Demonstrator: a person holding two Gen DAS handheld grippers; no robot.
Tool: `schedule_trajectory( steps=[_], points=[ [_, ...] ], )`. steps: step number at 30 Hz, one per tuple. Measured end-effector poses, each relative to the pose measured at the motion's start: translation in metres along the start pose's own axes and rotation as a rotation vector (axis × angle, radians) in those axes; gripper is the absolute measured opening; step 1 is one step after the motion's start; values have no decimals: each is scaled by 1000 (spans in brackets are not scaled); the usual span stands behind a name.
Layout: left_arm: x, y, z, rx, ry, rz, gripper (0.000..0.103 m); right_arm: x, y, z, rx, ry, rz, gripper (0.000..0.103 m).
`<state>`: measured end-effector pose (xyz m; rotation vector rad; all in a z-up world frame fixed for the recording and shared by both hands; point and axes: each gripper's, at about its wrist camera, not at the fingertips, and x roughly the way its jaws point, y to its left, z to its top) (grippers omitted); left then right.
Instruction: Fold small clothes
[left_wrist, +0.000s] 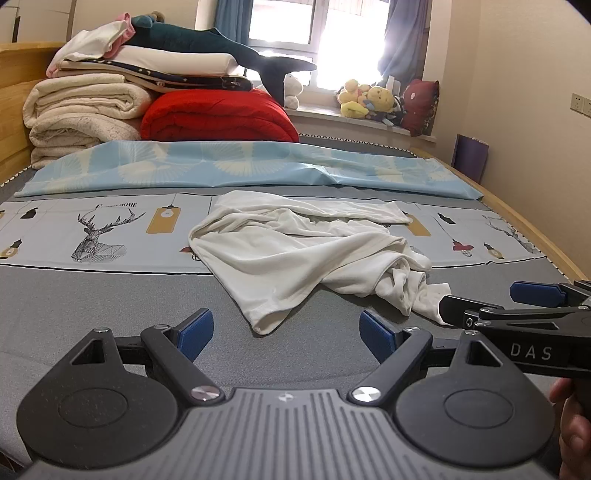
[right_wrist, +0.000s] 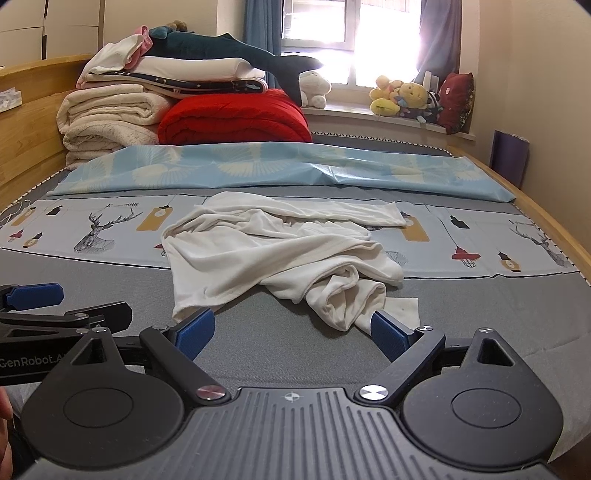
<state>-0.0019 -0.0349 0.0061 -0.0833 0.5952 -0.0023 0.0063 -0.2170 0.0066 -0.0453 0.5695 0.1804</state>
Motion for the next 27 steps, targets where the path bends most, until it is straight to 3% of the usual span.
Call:
schedule_trajectory(
  steps=[11, 27],
  points=[
    [0, 1, -2, -1, -1, -1, 90, 0, 2, 1, 68, -28, 65, 89],
    [0, 0, -1, 1, -2, -1, 90, 1, 3, 1, -1, -23, 18, 89]
  ],
)
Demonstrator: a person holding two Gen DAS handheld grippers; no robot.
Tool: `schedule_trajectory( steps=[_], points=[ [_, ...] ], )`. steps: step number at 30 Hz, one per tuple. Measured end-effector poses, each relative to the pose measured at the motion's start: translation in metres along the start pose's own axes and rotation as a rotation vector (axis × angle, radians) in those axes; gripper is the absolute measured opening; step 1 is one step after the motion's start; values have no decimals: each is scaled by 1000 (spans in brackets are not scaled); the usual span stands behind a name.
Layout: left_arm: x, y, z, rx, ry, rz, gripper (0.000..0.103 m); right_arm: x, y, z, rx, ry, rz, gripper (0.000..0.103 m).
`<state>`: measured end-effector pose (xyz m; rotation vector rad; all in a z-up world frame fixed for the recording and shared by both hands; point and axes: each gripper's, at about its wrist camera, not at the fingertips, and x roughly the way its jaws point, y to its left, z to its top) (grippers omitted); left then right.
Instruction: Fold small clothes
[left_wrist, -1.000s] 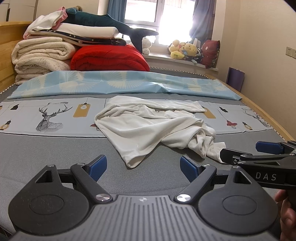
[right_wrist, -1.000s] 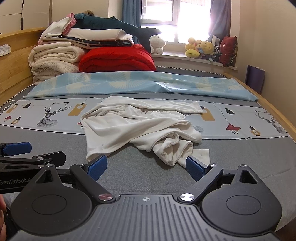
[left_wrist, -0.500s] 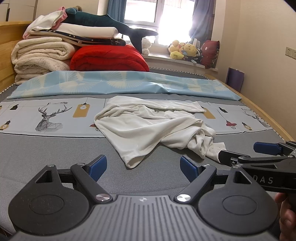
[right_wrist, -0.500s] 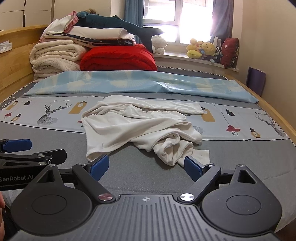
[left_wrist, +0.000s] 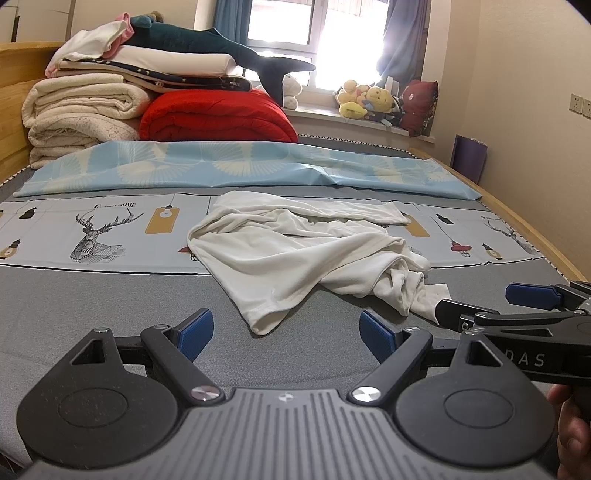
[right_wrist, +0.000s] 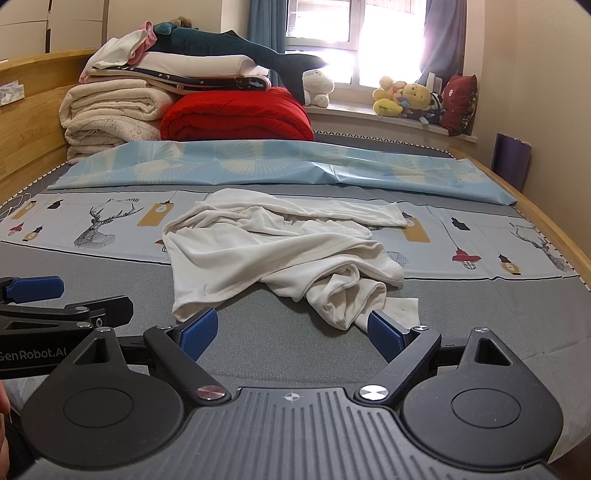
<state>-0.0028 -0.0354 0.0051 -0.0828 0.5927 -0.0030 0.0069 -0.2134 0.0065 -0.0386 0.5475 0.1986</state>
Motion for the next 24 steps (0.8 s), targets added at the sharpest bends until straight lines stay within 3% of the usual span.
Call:
schedule_trajectory(
  steps=[3, 6, 8, 11, 13, 15, 17, 19, 20, 24],
  points=[
    [-3, -3, -2, 19, -22, -4, 90, -1, -1, 1, -8, -9, -8, 86],
    [-7, -6, -2, 42, -50, -9, 82, -7, -13, 7, 48, -33, -36, 67],
    [-7, -7, -3, 65, -49, -7, 57, -9, -29, 16, 116, -36, -37, 49],
    [-3, -6, -3, 78, -16, -13, 29, -8, -54, 35, 167, -57, -33, 48],
    [1, -5, -3, 84, 6, -16, 20, 0, -67, 45, 131, -66, -42, 48],
    [4, -5, -2, 86, 22, -15, 17, 12, -79, 45, 93, -84, -78, 48],
    [9, -3, 3, 88, 47, -36, 16, 28, -92, 34, 114, -43, -120, 48],
    [20, 1, 16, 112, 74, -65, 16, 43, -103, 27, 175, 62, -123, 37],
    [28, 2, 24, 134, 85, -82, 16, 44, -105, 26, 212, 75, -108, 37],
    [71, 9, 53, 237, 134, -114, 16, 45, -105, 30, 177, 35, -86, 37]
  ],
)
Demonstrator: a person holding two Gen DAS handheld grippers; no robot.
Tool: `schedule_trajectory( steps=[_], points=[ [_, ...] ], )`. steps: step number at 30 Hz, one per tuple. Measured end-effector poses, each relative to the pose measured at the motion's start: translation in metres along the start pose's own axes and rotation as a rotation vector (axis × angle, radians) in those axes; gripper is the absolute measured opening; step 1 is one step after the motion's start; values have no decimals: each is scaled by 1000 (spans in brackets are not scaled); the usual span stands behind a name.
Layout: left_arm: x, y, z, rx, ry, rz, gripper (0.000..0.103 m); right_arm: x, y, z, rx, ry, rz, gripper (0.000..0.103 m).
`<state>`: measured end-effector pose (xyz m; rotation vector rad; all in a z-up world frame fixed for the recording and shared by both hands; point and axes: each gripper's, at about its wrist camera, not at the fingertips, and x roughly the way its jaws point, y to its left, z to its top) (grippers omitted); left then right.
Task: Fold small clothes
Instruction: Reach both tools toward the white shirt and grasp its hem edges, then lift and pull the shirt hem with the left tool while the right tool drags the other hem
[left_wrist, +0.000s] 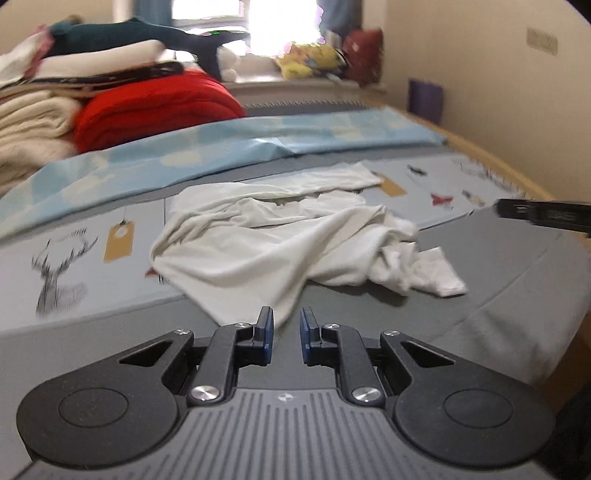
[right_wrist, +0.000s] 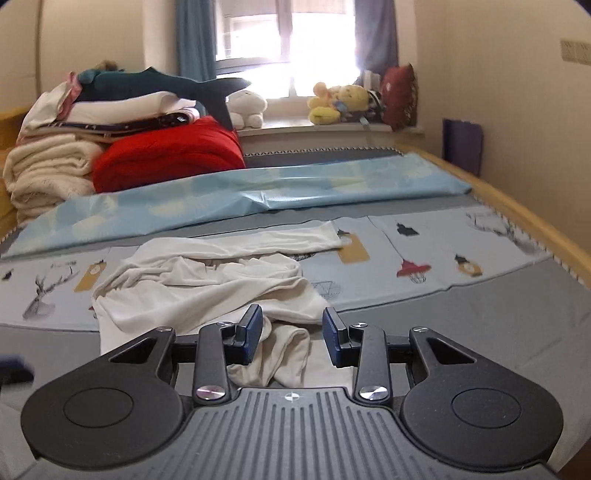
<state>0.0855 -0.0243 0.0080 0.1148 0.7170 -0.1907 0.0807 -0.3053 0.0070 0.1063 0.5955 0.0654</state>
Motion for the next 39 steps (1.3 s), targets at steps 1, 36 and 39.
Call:
schedule_trajectory(
  steps=[1, 36, 39],
  points=[
    [14, 8, 5, 12, 13, 0, 16, 1, -1, 0, -6, 0, 5, 37],
    [43, 97, -20, -263, 243, -1, 5, -3, -27, 3, 8, 33, -62, 31],
    [16, 120, -37, -208, 265, 9, 5, -3, -22, 1, 38, 38, -61, 30]
  ],
)
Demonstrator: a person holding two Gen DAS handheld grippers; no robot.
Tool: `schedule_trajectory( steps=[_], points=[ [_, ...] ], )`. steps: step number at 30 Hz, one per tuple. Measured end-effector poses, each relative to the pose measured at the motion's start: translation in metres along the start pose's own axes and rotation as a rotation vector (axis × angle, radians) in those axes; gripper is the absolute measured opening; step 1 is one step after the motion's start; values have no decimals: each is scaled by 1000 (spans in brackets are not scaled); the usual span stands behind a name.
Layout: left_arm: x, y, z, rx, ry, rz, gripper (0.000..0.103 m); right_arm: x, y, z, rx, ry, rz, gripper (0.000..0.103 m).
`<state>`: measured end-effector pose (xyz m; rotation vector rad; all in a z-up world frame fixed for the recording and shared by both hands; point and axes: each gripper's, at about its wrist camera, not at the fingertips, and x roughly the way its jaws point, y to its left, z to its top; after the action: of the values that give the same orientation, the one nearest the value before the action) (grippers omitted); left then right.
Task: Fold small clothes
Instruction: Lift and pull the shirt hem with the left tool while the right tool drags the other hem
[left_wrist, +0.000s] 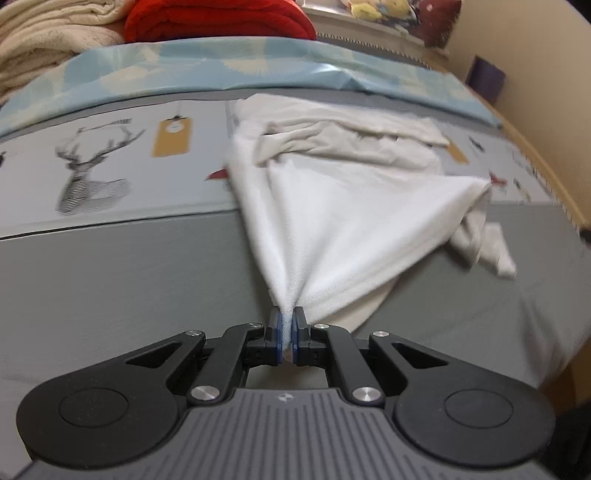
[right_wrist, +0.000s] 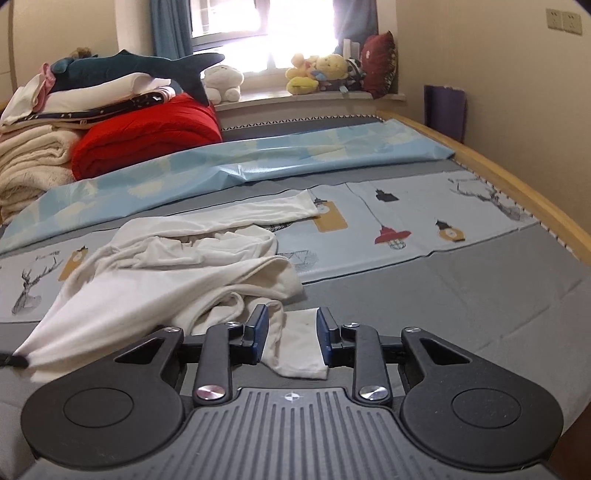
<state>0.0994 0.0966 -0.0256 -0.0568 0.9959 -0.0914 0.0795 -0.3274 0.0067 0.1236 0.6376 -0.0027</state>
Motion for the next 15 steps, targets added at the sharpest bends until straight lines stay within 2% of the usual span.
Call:
schedule_trajectory(
  steps=[3, 5, 6, 10, 12, 13, 15],
  points=[
    [-11, 31, -18, 40, 53, 58, 5, 2, 9, -2, 4, -2, -1, 30],
    [-11, 51, -33, 58, 120, 94, 4, 5, 15, -3, 0, 3, 0, 30],
    [-10, 61, -40, 59, 155, 93, 4, 6, 17, -3, -2, 5, 1, 30],
    [-3, 79, -62, 90, 277, 2, 6, 15, 22, -4, -2, 26, 7, 30],
    [-3, 82, -65, 108, 281, 3, 7, 24, 21, -7, 17, 54, 25, 30],
    [-4, 85, -62, 95, 270, 0, 11, 30, 21, -10, 25, 77, 36, 31],
    [-6, 96, -54, 21, 242, -34, 20, 44, 22, -12, 47, 148, 62, 32]
  ],
)
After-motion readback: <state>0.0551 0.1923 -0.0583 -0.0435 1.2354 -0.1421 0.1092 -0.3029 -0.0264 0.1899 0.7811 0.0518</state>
